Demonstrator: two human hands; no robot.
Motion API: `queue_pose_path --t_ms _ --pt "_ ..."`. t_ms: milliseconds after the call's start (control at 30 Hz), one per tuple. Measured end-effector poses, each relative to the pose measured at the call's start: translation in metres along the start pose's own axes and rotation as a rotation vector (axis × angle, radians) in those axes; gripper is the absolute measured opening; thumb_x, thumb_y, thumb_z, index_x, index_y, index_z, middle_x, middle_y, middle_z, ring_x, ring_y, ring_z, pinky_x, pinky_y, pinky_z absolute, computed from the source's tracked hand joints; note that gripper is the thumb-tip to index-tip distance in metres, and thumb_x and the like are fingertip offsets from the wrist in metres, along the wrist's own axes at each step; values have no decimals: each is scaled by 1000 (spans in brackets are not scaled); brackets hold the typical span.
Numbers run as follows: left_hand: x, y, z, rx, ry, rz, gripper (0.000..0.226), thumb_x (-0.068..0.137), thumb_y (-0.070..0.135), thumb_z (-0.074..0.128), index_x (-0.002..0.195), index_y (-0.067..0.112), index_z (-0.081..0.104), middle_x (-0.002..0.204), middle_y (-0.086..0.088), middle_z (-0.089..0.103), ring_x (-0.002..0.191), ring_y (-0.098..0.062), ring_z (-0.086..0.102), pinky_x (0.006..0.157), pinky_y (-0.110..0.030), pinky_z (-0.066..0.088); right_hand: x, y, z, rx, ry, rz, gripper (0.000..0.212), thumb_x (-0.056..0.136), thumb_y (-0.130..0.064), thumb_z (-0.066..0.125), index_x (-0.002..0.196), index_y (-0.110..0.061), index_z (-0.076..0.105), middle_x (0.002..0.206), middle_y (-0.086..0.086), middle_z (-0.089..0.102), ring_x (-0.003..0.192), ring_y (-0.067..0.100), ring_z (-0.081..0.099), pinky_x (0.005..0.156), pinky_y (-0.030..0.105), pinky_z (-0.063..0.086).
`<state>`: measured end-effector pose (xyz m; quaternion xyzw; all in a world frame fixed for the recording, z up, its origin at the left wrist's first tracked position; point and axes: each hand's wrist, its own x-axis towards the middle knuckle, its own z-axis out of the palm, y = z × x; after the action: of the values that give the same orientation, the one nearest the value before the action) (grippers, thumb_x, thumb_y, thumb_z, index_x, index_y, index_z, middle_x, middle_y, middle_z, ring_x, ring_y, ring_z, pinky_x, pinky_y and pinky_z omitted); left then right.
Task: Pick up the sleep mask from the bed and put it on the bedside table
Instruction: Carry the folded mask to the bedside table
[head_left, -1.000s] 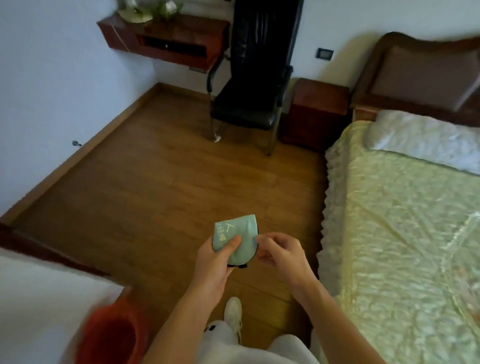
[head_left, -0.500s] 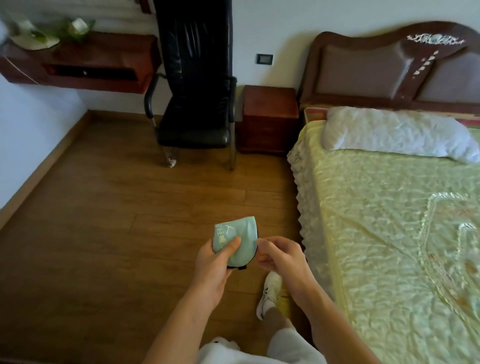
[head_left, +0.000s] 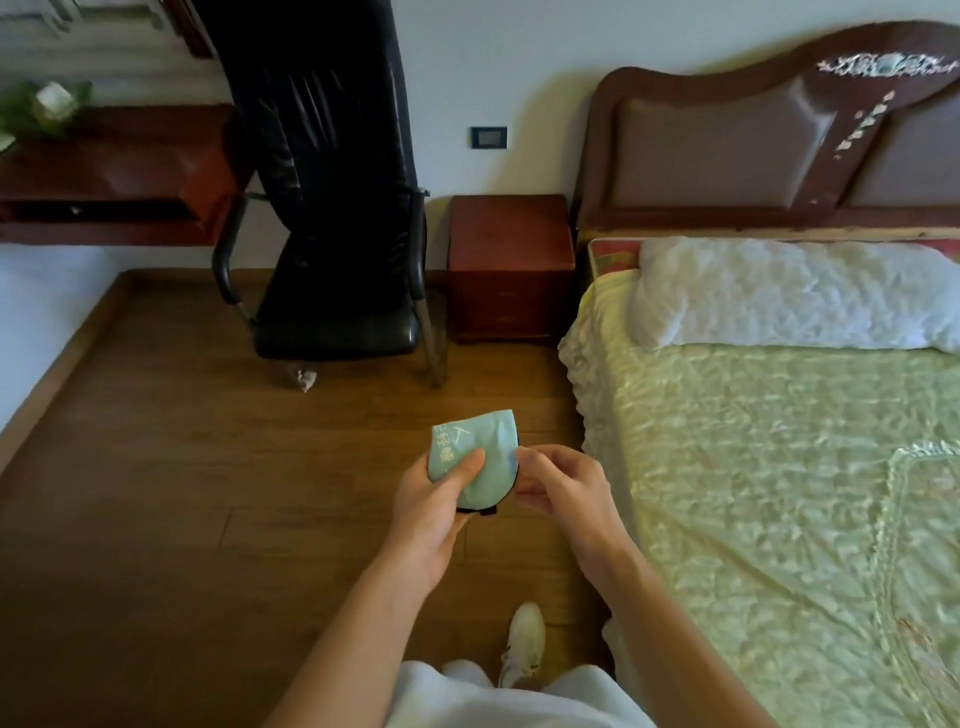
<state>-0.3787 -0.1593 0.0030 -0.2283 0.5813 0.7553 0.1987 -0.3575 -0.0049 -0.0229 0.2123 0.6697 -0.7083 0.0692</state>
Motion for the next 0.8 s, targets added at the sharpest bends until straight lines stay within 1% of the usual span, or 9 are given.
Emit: queue_pose_path --t_ms 67,100,167,300,433,500,633,700,800 --pt "25 18 26 12 -13 7 33 86 15 70 119 15 63 115 -11 72 106 -26 68 89 -42 57 33 -19 -13 13 -3 -10 38 78 -48 72 99 -17 78 92 4 82 87 17 78 76 30 64" --pt "36 26 36 16 -18 10 32 87 15 70 118 16 63 114 -11 72 106 -26 68 89 -42 57 48 -27 -18 16 -7 -9 38 78 -47 72 99 -17 78 93 4 82 88 17 78 77 31 64" --pt "57 40 54 24 -19 12 29 87 15 70 115 18 64 113 -10 72 105 -26 68 87 -40 58 74 -40 -26 16 -15 7 36 80 -45 72 100 -16 77 94 6 82 89 18 78 79 33 64" --pt "97 64 78 29 -14 2 22 87 15 69 106 24 63 111 -9 70 104 -24 67 81 -36 59 120 -56 -34 21 -21 42 26 89 -37 72 102 -15 77 96 7 81 91 21 78 83 37 65" --pt "144 90 94 33 -16 -2 21 88 13 68 107 21 65 107 -8 72 100 -23 69 77 -34 59 170 -76 -34 29 -10 61 37 79 -46 72 100 -15 79 94 7 81 90 21 77 81 35 64" --pt "172 103 101 32 -19 4 23 88 13 68 110 19 65 106 -8 73 98 -23 70 77 -34 59 198 -86 -33 26 -5 60 39 78 -48 72 99 -16 80 94 6 82 91 21 77 81 34 64" --pt "239 134 112 40 -29 4 30 87 14 70 116 18 64 114 -10 71 106 -26 67 87 -40 57 267 -111 -26 15 22 51 35 80 -48 71 97 -18 81 93 7 82 92 22 77 83 38 64" --pt "277 155 118 19 -40 1 24 86 14 70 108 22 65 113 -10 71 106 -26 67 90 -42 56 307 -127 -19 0 48 44 32 82 -49 70 93 -21 80 89 4 82 88 20 78 80 36 65" --pt "333 193 127 -14 -57 -5 21 86 13 71 101 26 66 111 -8 72 104 -25 68 87 -40 57 367 -158 -9 -17 74 40 25 89 -47 70 87 -23 79 80 -3 81 83 18 78 76 35 65"
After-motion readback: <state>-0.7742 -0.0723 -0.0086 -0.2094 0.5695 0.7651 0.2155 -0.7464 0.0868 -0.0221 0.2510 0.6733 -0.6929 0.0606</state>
